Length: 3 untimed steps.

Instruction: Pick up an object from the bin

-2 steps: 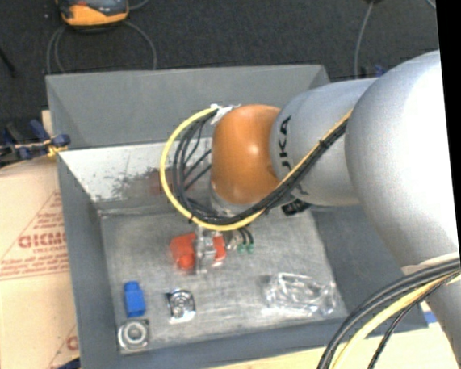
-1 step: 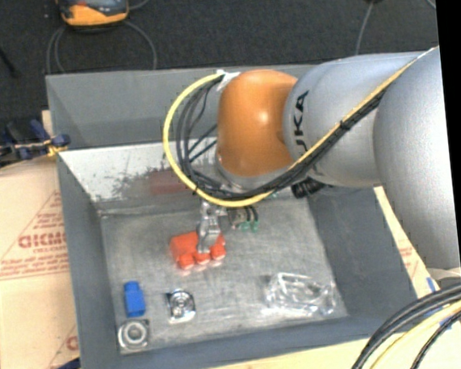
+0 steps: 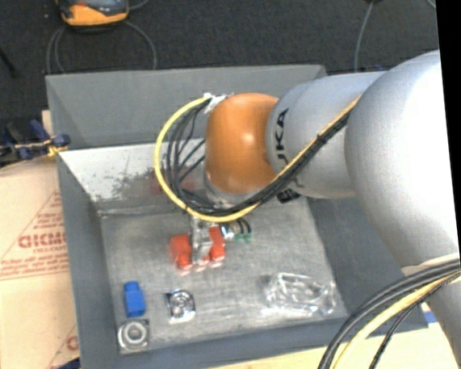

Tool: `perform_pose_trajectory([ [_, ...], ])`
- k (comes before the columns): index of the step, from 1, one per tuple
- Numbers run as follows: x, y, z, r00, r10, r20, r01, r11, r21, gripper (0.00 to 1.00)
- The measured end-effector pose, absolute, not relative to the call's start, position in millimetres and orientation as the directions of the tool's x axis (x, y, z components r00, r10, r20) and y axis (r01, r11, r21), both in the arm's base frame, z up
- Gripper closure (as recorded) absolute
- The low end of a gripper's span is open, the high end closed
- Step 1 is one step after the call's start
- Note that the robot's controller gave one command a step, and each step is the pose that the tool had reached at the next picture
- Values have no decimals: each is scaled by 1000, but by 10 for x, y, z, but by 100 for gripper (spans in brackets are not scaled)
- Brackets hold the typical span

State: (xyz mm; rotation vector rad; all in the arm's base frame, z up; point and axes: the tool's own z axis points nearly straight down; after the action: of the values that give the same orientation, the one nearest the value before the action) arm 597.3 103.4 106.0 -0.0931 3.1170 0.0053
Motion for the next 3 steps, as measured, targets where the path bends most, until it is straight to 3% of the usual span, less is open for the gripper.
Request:
perform_pose_trajectory([
  [1, 5935, 1035, 1009, -998, -60, -8, -60, 998, 2, 0],
  [2, 5942, 1038, 1006, -998, -60, -13, -60, 998, 3, 100],
  [3, 5930, 1074, 998, -1000, 11, -10, 11, 1000, 5, 100],
])
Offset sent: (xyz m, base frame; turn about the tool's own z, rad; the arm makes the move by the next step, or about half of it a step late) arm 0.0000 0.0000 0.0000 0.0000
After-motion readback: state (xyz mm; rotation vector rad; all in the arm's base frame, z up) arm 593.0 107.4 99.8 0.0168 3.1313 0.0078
